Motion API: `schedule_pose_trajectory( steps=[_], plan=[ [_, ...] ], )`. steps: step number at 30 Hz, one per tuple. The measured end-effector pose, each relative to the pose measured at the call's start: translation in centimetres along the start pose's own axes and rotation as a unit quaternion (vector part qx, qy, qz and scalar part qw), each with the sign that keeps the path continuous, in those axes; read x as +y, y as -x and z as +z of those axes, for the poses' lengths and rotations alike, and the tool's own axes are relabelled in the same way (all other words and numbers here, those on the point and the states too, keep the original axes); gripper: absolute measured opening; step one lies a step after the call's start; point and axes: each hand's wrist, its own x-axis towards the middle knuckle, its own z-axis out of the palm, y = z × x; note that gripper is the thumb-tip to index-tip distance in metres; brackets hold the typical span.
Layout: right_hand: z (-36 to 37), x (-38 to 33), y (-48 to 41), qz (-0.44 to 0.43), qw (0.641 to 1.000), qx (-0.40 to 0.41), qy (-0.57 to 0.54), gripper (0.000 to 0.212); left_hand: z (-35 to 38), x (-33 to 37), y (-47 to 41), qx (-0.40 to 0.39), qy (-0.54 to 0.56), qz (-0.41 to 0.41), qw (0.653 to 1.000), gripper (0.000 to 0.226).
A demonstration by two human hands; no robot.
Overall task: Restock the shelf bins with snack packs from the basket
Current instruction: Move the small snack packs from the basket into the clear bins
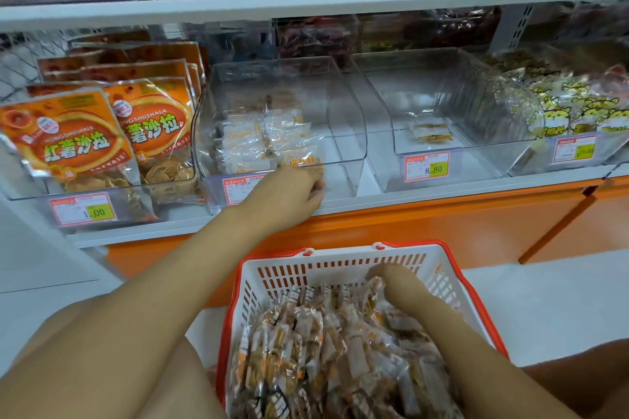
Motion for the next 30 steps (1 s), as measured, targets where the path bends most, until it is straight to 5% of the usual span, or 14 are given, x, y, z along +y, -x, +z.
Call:
schedule_pose_trajectory(
  steps=[4, 12, 18, 26, 30],
  plan=[
    [1.8, 0.2, 0.3, -0.030, 0.997, -0.043, 0.061, 0.052, 0.4, 0.0, 0.0, 0.009, -0.014, 0.013, 1.000, 0.022],
    [1.5, 2.1, -1.1, -0.003, 1.000, 0.012, 0.005, 0.032, 0.2, 0.2, -0.3, 0.009, 0.003, -0.001, 1.000, 0.025],
    [-6.0, 1.8, -0.2, 0.055, 0.979, 0.093, -0.171, 0.022, 0.2, 0.0, -0.5, -0.033, 0.117, -0.045, 0.992, 0.035],
    [-17.9, -1.6, 7.5, -0.049, 0.914, 0.081, -0.394, 0.010, -0.9, 1.0, 0.6, -0.220, 0.304, -0.086, 0.923, 0.069],
    [-19.9, -4.5, 9.0, -0.083, 0.852, 0.132, -0.499, 0.010, -1.8, 2.5, 1.1, -0.218, 0.378, -0.020, 0.900, 0.012]
  ],
)
